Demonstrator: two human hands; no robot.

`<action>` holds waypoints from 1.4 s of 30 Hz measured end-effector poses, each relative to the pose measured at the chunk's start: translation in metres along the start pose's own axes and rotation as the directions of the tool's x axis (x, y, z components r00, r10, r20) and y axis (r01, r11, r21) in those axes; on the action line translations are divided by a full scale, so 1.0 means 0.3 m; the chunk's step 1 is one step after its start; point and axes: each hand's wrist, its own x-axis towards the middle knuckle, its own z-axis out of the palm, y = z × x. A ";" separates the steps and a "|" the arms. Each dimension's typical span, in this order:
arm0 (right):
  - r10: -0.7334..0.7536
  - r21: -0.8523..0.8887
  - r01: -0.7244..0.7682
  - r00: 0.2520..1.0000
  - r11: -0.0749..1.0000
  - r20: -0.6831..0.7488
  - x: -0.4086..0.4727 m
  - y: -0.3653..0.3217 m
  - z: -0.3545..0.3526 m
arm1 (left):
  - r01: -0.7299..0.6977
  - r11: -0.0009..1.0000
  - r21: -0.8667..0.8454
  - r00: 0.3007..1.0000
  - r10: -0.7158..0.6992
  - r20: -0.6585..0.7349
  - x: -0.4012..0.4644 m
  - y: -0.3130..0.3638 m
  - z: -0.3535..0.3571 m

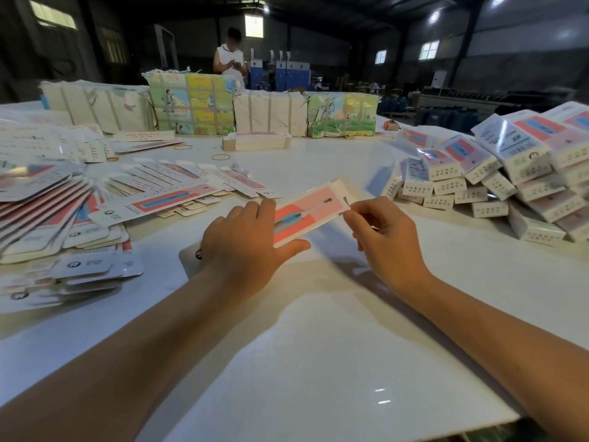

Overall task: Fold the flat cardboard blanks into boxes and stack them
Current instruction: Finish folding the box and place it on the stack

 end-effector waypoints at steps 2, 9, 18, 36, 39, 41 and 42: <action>0.011 -0.038 -0.011 1.000 0.999 -0.008 0.001 -0.002 -0.002 | -0.027 1.000 0.016 1.000 0.027 0.000 -0.005 0.011 -0.006; 0.136 0.090 -0.142 0.988 0.986 0.069 0.011 -0.003 -0.011 | -0.113 0.993 0.027 0.994 0.113 0.007 -0.012 0.040 -0.038; 0.218 0.051 -0.229 0.963 0.972 0.160 0.019 0.014 -0.013 | -0.161 0.984 0.083 0.986 0.157 0.049 -0.015 0.048 -0.039; 0.319 0.163 -0.335 0.941 0.928 0.118 0.048 0.007 -0.043 | -0.128 0.990 -0.056 0.990 0.124 -0.063 -0.026 0.043 -0.039; 0.467 0.555 -0.672 0.740 0.489 0.484 0.049 -0.005 -0.032 | -0.128 0.990 -0.067 0.991 0.124 -0.058 -0.031 0.057 -0.044; 0.419 0.425 -0.579 0.808 0.695 0.415 0.034 -0.010 -0.017 | -0.130 0.990 -0.053 0.991 0.128 -0.045 -0.033 0.066 -0.046; 0.349 0.263 -0.440 0.878 0.859 0.327 0.023 -0.011 -0.006 | -0.133 0.990 -0.042 0.990 0.131 -0.042 -0.034 0.070 -0.046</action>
